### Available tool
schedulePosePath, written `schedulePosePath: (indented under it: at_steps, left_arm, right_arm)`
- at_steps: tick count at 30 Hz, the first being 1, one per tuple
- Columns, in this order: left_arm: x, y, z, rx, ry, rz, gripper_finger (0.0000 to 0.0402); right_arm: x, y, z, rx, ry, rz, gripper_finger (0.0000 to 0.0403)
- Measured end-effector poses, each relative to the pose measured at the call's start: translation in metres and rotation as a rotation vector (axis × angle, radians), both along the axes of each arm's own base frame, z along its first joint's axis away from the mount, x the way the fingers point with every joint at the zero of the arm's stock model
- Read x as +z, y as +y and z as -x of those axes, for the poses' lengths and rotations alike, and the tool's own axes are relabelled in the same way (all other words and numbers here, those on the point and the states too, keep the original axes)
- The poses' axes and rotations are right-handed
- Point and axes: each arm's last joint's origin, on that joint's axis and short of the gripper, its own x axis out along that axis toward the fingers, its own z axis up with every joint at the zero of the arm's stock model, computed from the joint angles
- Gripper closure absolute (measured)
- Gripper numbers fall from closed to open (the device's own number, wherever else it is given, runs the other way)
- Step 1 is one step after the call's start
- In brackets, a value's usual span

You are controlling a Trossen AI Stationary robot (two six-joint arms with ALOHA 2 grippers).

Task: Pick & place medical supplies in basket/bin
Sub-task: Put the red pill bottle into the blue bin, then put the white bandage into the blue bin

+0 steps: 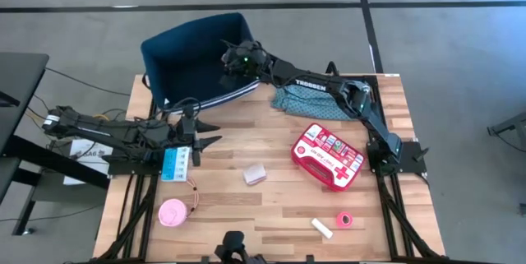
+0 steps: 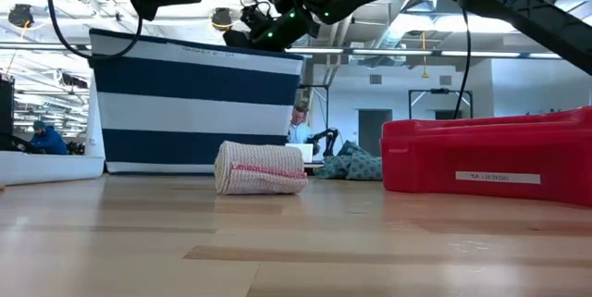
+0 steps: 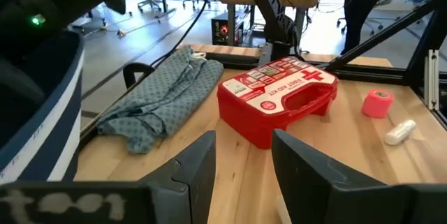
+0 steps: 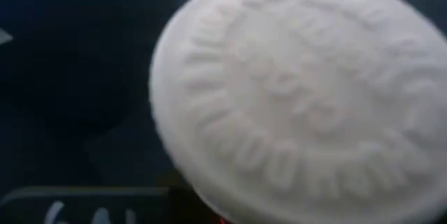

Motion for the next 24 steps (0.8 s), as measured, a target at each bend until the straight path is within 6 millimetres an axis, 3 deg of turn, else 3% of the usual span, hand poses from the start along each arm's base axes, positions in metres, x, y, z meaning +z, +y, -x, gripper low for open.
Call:
schedulePosePath:
  at_steps: [6, 13, 19, 24]
  left_arm:
    - [0.001, 0.000, 0.000, 0.005, -0.017, 0.030, 0.0272]
    - [0.003, 0.000, -0.001, 0.006, -0.038, 0.044, 0.0272]
    - [0.003, 0.000, -0.001, 0.007, -0.041, 0.048, 0.0272]
    - [0.003, 0.000, -0.001, 0.004, -0.041, 0.036, 0.0272]
  right_arm:
    - [-0.005, 0.011, -0.002, 0.033, 0.077, 0.030, 0.0230]
    - [0.003, 0.023, -0.010, 0.070, 0.016, 0.100, 0.0171]
    - [0.048, 0.039, -0.010, 0.093, -0.084, 0.139, 0.0169]
    - [0.080, 0.067, 0.004, 0.153, -0.035, 0.180, 0.0178]
